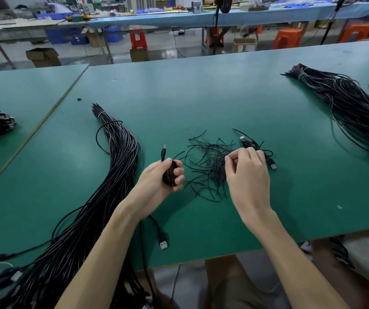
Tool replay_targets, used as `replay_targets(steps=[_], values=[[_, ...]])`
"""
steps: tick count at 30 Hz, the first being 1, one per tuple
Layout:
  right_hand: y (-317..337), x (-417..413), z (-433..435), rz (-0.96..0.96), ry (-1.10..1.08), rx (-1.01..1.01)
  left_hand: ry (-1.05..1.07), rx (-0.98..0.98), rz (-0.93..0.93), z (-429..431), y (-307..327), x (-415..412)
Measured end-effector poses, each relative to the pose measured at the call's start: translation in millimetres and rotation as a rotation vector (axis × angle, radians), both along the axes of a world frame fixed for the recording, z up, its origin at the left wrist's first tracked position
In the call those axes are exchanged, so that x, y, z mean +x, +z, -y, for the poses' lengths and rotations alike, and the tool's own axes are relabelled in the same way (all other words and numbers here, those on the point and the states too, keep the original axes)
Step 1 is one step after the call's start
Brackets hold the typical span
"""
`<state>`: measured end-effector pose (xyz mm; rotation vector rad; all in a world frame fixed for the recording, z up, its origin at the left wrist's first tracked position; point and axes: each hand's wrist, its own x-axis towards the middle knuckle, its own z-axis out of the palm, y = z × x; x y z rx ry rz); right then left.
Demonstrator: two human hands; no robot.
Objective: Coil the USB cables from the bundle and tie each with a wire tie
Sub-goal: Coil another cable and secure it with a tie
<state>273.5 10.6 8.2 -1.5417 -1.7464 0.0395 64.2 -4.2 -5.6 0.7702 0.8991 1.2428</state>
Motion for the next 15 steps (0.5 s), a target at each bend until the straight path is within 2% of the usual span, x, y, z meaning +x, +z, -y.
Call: replay_targets(steps=[5, 10, 15], values=[[10, -4, 7, -0.1, 0.037, 0.068, 0.018, -0.047, -0.04, -1, 0, -1], [15, -18, 20, -0.538, 0.206, -0.074, 0.017, 0.001, -0.17, 1, 1, 1], [10, -35, 34, -0.701, 0.3, -0.081, 0.045, 0.039, -0.224, 3, 2, 4]])
